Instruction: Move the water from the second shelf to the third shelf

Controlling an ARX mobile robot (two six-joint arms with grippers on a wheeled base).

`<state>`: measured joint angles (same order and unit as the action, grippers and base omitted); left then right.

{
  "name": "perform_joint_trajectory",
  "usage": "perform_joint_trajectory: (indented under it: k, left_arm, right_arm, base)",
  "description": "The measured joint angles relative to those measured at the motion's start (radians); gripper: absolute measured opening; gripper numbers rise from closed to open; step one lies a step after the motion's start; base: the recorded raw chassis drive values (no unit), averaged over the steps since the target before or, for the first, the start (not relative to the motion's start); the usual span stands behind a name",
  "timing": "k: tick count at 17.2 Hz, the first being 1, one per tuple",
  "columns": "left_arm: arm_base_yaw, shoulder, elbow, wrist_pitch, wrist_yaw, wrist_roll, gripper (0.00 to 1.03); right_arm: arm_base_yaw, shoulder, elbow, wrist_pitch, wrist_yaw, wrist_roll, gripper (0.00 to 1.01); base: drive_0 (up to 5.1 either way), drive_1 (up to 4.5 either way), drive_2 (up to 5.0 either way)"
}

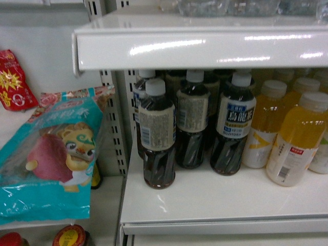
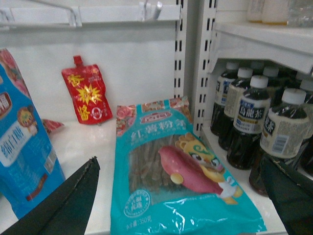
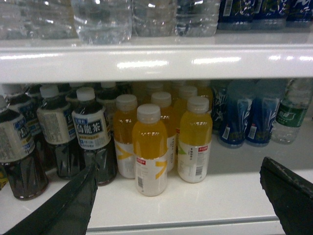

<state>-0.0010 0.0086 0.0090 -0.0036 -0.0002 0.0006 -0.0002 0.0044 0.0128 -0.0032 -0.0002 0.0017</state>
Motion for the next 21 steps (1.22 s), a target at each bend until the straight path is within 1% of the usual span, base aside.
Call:
perform_joint_trajectory:
  k: [21]
  left_arm:
    - [0.000,0.000,0.000,-0.002,0.000,0.000,0.98]
  right_arm:
    - [0.000,0.000,0.000,-0.002,0.000,-0.002,0.98]
  base:
    - [0.0,0.00,0.0]
